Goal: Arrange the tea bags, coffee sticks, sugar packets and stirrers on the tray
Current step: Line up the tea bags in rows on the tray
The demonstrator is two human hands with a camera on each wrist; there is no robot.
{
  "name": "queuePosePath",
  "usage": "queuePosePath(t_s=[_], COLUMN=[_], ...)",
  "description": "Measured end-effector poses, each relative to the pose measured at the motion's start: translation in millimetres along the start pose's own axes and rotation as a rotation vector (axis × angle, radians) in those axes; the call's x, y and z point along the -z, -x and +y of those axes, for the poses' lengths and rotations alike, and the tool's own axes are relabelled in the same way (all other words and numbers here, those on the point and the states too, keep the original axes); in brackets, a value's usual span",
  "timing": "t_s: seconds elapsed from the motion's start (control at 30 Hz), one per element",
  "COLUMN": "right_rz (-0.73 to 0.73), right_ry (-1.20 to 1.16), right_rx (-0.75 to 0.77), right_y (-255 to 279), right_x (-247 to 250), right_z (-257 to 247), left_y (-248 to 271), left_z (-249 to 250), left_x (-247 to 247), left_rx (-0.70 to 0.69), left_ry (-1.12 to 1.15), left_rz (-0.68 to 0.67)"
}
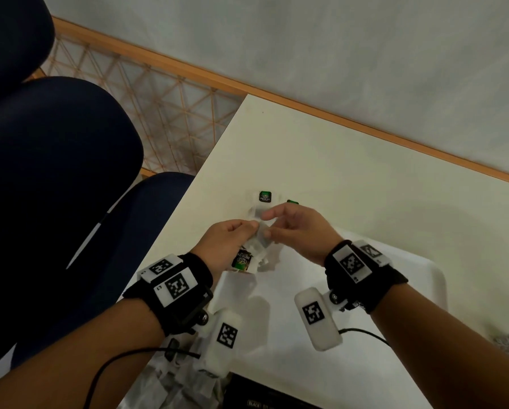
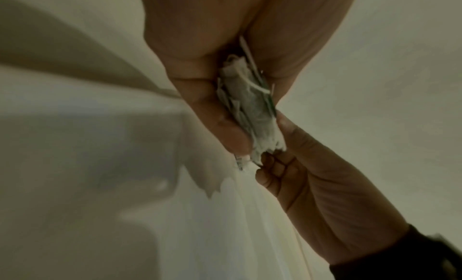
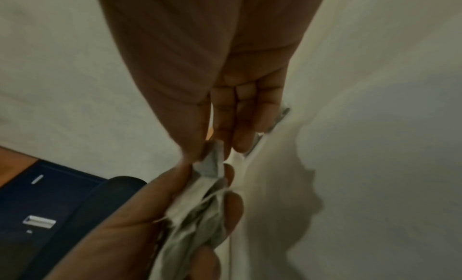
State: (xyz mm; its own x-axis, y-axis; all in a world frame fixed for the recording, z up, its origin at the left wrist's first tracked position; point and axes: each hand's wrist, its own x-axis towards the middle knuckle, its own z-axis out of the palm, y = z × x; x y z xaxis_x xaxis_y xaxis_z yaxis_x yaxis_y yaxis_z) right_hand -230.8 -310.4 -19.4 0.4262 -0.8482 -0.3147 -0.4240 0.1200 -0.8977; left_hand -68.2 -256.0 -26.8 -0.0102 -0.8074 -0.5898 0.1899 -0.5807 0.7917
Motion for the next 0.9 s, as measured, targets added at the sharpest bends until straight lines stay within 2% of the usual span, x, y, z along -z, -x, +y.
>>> queuePosePath(t_s=[0.1, 0.2, 0.27, 0.33, 0.4, 0.47, 0.53, 0.6, 0.8, 0.9], right_rz=[0.022, 0.084, 0.136, 0.164, 0.154, 0.100, 0.013, -0.015, 0.195, 0.193], right_ry=[-0.093, -0.067, 0.063, 0.289, 0.414, 0.447, 0.457, 0.499, 0.499, 0.577], right_rx=[-0.019, -0.001, 0.032, 0.122, 0.233, 0.282, 0.240, 0.210, 0.201, 0.229], right_y=[3.3, 3.9, 4.4, 7.8, 12.7, 16.7, 19.3, 19.2, 1.1, -6.3], right_x=[2.0, 5.7, 5.8, 3.5, 1.8, -0.5, -3.7, -6.3, 5.2, 8.8], right_z=[-0.3, 1.1, 2.9, 2.4, -0.5, -2.9, -7.0, -8.2, -7.4, -9.2], left_y=[4.2, 7.7, 8.1, 7.8, 8.3, 9.0, 10.5, 12.1, 15.1, 15.6], left_z=[0.7, 0.5, -0.3, -0.7, 0.1, 1.9, 3.6, 3.7, 2.1, 0.3], left_x=[-1.0, 0.1, 0.3, 0.2, -1.1, -2.5, -3.2, -2.7, 2.0, 4.3], left_rx=[0.037, 0.095, 0.111, 0.104, 0.089, 0.074, 0.074, 0.093, 0.126, 0.114], left_ry=[-0.017, -0.088, -0.091, -0.089, -0.089, -0.071, -0.046, -0.033, -0.052, -0.086], left_rz=[-0.039, -0.070, -0.067, -0.046, -0.025, -0.013, -0.020, -0.025, -0.047, -0.077])
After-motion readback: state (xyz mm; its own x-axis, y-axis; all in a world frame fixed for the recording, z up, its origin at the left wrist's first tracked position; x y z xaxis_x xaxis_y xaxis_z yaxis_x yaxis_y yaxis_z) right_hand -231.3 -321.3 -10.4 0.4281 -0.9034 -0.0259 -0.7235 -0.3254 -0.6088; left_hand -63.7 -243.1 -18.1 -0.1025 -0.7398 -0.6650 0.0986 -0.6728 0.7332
